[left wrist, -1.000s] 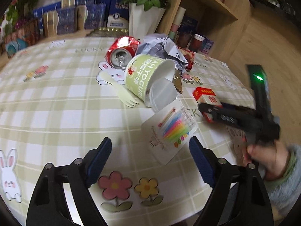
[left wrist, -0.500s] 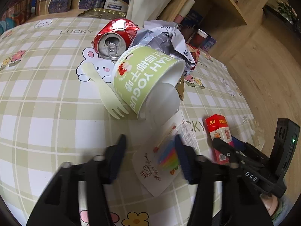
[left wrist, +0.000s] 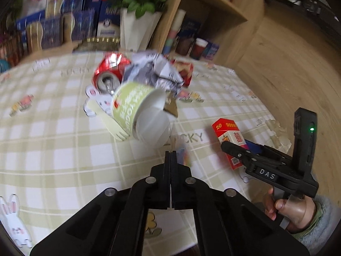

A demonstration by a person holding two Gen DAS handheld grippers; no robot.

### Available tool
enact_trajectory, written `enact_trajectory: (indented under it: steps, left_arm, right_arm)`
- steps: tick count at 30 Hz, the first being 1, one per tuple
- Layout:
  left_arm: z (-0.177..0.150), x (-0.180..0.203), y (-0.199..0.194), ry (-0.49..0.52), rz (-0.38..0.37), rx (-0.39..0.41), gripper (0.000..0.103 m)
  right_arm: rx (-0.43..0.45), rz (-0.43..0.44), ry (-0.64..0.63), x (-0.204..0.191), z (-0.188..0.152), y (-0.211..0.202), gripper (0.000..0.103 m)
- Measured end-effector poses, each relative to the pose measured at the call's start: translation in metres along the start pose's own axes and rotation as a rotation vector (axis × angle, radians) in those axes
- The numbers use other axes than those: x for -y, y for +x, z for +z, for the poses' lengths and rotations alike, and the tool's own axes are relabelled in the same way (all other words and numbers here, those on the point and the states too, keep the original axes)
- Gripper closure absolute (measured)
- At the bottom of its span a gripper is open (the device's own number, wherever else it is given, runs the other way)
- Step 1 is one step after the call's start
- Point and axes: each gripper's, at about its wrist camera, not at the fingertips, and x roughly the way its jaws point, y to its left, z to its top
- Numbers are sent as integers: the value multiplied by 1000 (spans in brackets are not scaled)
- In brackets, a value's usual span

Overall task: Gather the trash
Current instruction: 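Grasp the white candle card with the left gripper while the right gripper lifts the box, then drop the candle card into the bin with the left gripper while the right carries the box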

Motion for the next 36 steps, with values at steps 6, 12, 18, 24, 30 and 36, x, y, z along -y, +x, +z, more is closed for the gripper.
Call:
enact_trajectory:
  steps: [6, 12, 18, 24, 30, 36]
  left_arm:
    - [-7, 1, -51, 35, 13, 43, 102]
    - [-27, -8, -96, 41, 26, 46, 102]
    - [-65, -13, -128, 49, 8, 15, 102]
    - [-112, -10, -139, 78, -37, -57, 102]
    - [-150, -8, -125, 105, -58, -162, 102]
    - [-174, -19, -96, 69, -29, -244, 102]
  right_arm:
    - [24, 28, -16, -17, -11, -27, 45]
    - [39, 62, -31, -40, -30, -56, 45]
    - [49, 76, -56, -61, -52, -79, 45]
    - [49, 76, -68, -70, -72, -92, 45]
    - [27, 69, -68, -71, -89, -95, 45]
    - [16, 58, -76, -71, -95, -96, 45]
